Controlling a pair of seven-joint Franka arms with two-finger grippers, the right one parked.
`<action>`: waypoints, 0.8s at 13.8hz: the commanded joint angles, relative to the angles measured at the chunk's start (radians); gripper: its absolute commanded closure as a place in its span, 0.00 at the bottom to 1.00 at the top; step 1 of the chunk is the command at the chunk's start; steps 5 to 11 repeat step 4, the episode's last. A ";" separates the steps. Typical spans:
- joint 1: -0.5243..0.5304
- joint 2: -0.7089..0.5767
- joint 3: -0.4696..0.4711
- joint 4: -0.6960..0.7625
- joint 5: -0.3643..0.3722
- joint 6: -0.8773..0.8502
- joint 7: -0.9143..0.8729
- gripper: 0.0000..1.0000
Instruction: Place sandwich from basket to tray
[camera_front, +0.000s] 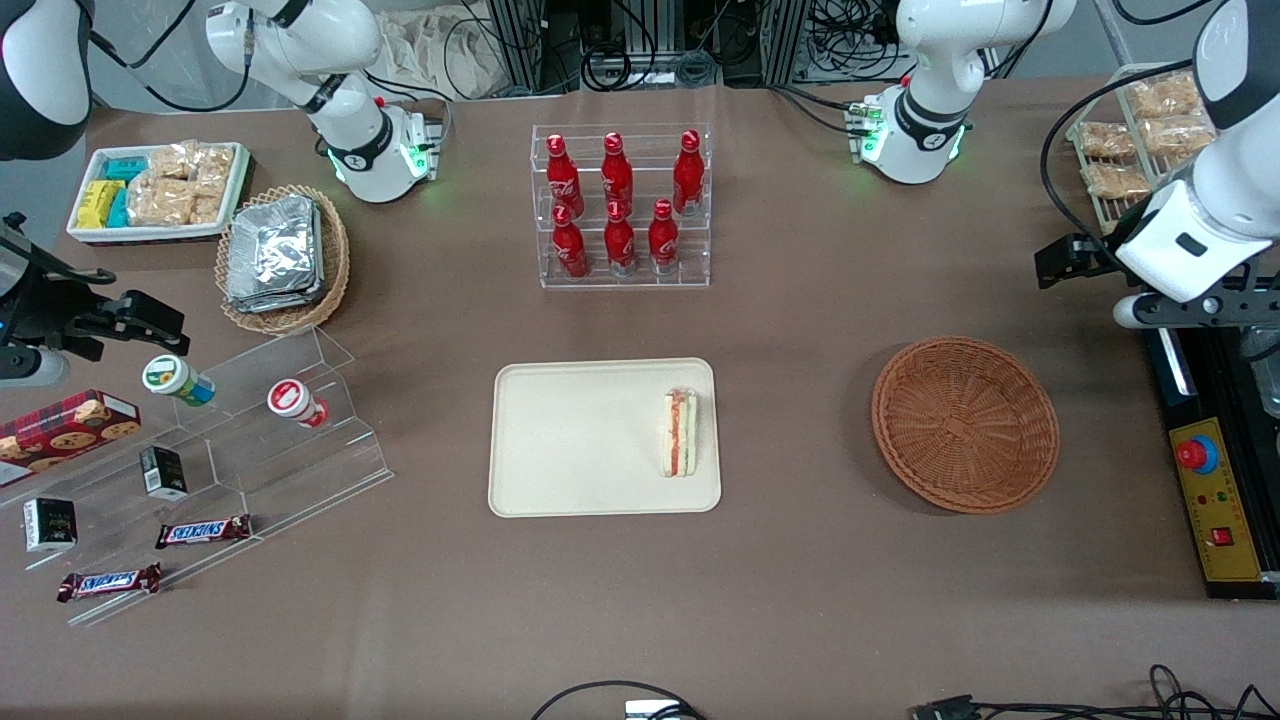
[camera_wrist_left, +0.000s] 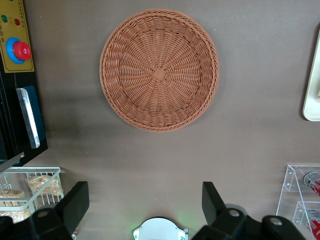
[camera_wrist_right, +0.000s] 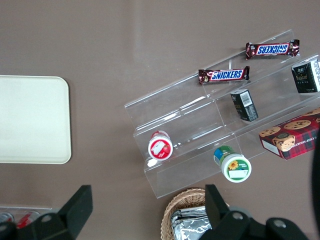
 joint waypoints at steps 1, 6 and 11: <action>0.002 -0.013 0.001 -0.012 -0.004 0.011 0.003 0.00; 0.003 -0.011 0.001 -0.010 -0.004 0.014 0.005 0.00; 0.003 -0.011 0.001 -0.010 -0.004 0.014 0.005 0.00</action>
